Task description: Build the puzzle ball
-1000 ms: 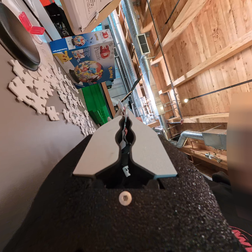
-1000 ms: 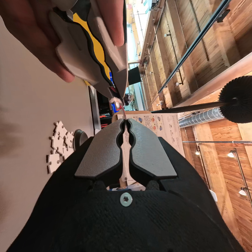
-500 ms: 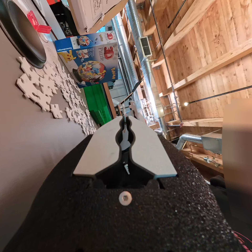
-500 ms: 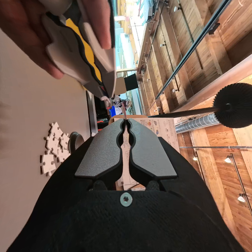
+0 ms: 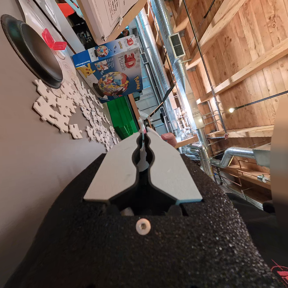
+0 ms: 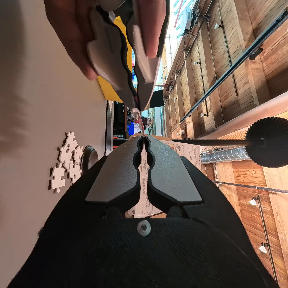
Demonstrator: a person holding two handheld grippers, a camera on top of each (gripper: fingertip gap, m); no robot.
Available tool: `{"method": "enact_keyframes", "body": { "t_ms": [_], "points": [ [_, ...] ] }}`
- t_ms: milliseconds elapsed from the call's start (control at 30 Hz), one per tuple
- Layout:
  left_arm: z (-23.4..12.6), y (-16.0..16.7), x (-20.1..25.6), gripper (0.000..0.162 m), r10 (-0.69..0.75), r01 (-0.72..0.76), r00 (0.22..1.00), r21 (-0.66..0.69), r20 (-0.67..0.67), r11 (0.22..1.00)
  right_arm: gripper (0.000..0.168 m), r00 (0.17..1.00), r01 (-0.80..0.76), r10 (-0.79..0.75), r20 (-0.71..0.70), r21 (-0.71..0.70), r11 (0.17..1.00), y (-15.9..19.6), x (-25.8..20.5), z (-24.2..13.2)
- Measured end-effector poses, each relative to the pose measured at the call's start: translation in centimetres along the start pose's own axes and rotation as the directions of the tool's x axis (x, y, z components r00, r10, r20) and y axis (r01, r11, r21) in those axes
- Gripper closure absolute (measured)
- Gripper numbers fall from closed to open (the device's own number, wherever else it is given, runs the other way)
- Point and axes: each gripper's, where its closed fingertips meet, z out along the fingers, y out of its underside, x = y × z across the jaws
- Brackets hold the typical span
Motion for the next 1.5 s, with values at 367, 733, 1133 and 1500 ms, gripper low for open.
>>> {"method": "enact_keyframes", "body": {
  "t_ms": [367, 733, 1133, 1500],
  "points": [
    [0.1, 0.2, 1.2, 0.155, 0.054, -0.055, 0.997, -0.016, -0.058, 0.998, 0.166, 0.998, 0.004, -0.003, -0.056, 0.011, 1.0, 0.1, 0.1, -0.3],
    [0.5, 0.9, 1.1, 0.158, 0.036, -0.039, 0.997, -0.044, -0.069, 0.998, 0.167, 0.997, 0.032, -0.025, -0.073, 0.088, 0.996, -1.2, 1.2, -0.3],
    [0.4, 1.4, 2.5, 0.158, -0.04, 0.022, 0.98, -0.092, -0.196, 0.995, 0.167, 0.996, 0.026, -0.01, -0.084, 0.193, 0.981, -1.8, 2.5, -1.0],
    [0.8, 1.6, 2.1, 0.159, -0.019, 0.004, 0.985, -0.091, -0.169, 0.996, 0.166, 0.993, 0.096, -0.079, -0.088, 0.212, 0.973, -2.0, 2.2, -1.1]
  ]
}}
